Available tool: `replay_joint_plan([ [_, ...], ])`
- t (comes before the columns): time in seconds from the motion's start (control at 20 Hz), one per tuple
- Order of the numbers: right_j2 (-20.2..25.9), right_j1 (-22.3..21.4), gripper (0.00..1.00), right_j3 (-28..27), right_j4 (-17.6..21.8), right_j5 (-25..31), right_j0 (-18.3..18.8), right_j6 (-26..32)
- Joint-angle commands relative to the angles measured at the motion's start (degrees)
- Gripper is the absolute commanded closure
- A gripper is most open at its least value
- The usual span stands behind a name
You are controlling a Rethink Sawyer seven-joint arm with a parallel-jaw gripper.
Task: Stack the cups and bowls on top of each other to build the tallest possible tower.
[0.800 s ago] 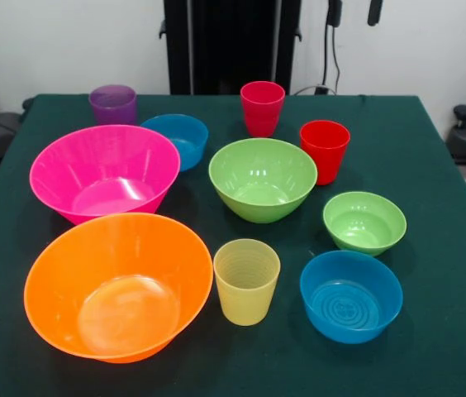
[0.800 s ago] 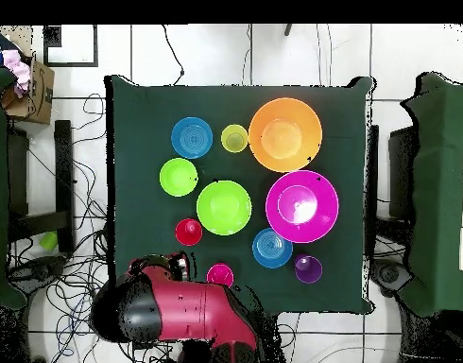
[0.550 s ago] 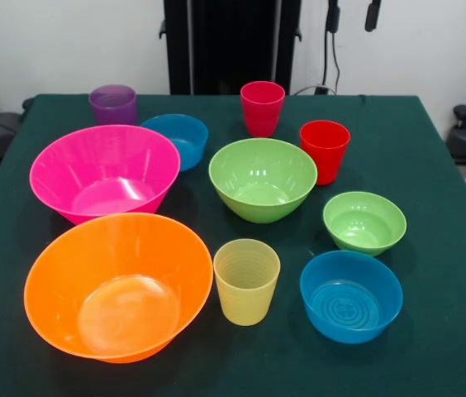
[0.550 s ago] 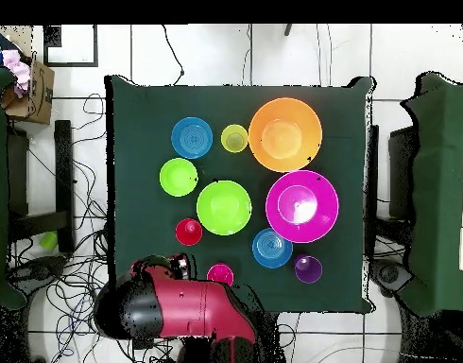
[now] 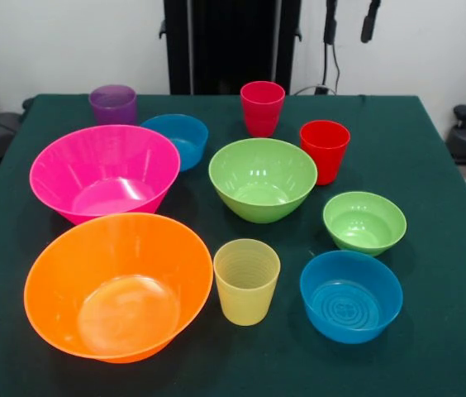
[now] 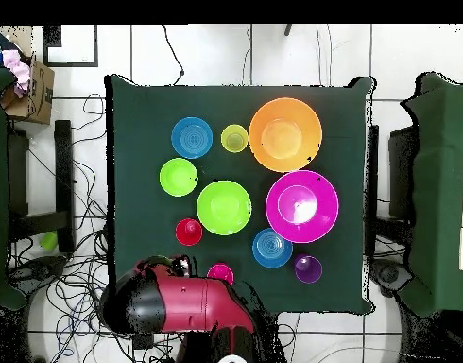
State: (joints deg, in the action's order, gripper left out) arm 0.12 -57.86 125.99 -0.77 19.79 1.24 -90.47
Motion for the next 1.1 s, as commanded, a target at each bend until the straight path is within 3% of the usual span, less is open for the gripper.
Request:
replay_joint_plan([
  [0.05, 0.92, 10.15, 0.0, -0.25, 1.85, -5.93, 0.02, -9.75],
  [0.35, -0.29, 13.23, 0.0, -2.57, 1.71, -6.81, -0.7, -9.34],
  [1.1, -1.73, 15.48, 0.0, -4.81, 1.78, -7.16, -0.81, -7.91],
])
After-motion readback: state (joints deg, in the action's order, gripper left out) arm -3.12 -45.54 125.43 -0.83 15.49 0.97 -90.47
